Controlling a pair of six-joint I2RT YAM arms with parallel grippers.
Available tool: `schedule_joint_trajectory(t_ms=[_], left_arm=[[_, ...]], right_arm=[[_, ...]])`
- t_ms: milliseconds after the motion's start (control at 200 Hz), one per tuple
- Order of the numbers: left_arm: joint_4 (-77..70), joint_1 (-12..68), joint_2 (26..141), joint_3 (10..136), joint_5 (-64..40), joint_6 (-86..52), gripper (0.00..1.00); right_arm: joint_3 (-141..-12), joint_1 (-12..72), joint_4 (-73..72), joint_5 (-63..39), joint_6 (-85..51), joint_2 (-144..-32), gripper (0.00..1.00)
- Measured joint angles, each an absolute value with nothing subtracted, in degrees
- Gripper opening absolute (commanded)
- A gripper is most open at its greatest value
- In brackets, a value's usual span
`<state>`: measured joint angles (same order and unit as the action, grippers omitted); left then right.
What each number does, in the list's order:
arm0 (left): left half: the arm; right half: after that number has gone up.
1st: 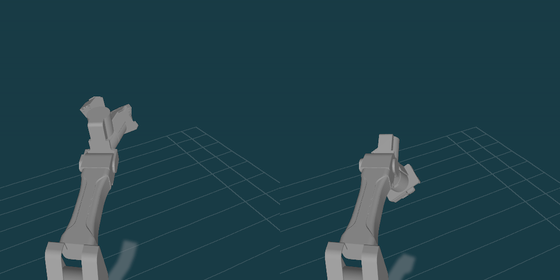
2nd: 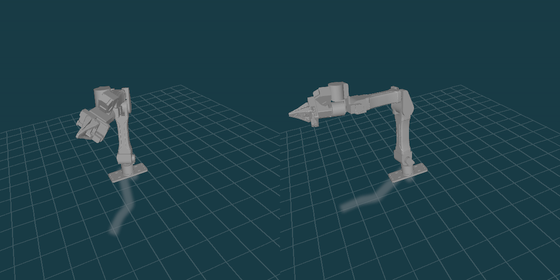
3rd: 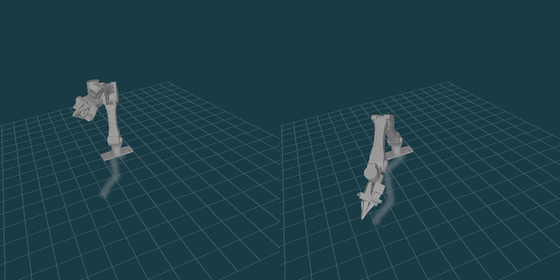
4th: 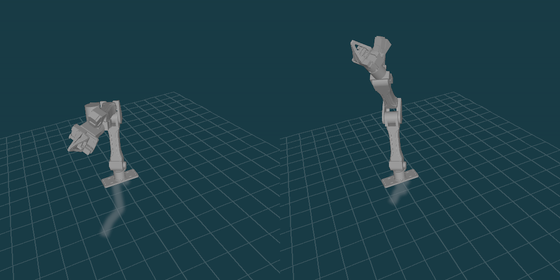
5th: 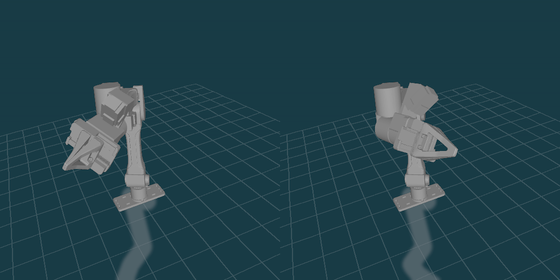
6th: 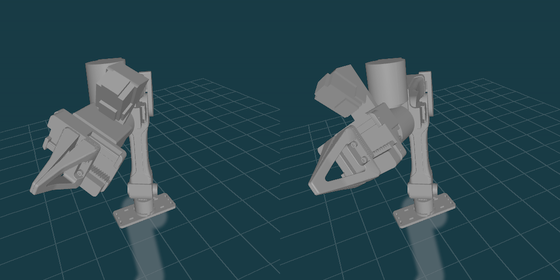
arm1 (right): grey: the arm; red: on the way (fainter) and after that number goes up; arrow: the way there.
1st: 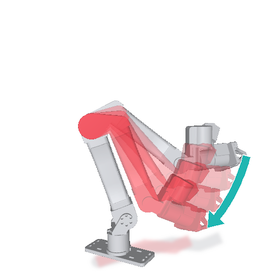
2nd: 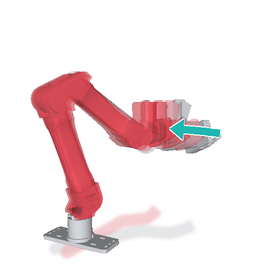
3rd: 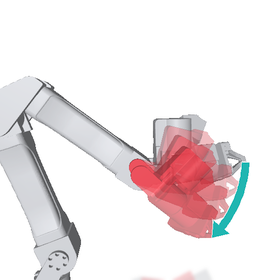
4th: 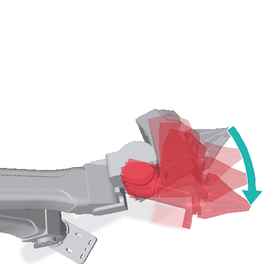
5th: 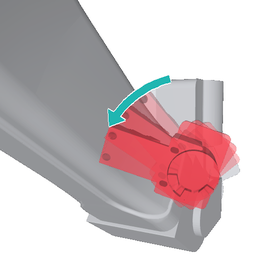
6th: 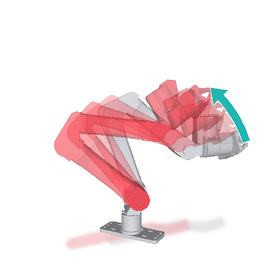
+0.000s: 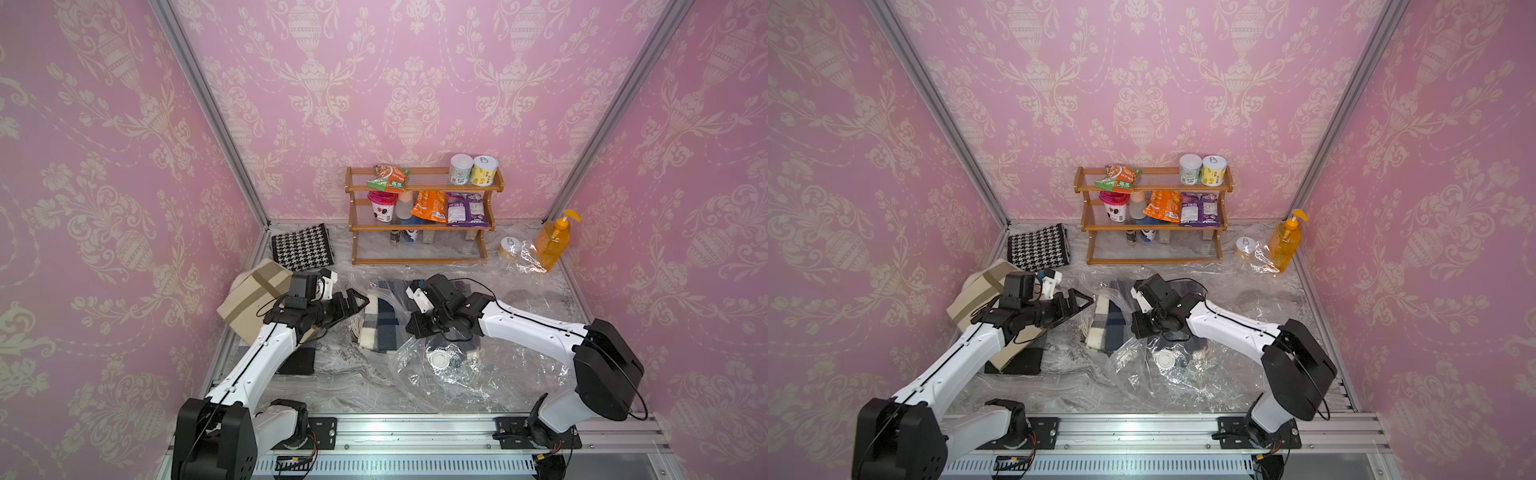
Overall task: Take the scarf out of the vacuum bag
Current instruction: Place the scarf at the center of the board, then take out the scarf from the vacuum bag.
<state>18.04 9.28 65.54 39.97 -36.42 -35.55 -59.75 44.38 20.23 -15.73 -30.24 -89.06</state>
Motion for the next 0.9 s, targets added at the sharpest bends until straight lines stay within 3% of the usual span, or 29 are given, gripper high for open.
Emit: schedule_joint_trajectory(t_ms=[270, 900], left_arm=[[13.3, 16.4, 66.5, 37.6, -35.1, -39.5, 0.96], [-2.6, 19.3, 75.1, 31.3, -35.9, -46.2, 0.90]], right_arm=[[-58.3, 44.4, 20.2, -14.2, -30.9, -87.8, 0.13], [-55.2, 44.4, 20.1, -12.0, -31.3, -83.3, 0.16]])
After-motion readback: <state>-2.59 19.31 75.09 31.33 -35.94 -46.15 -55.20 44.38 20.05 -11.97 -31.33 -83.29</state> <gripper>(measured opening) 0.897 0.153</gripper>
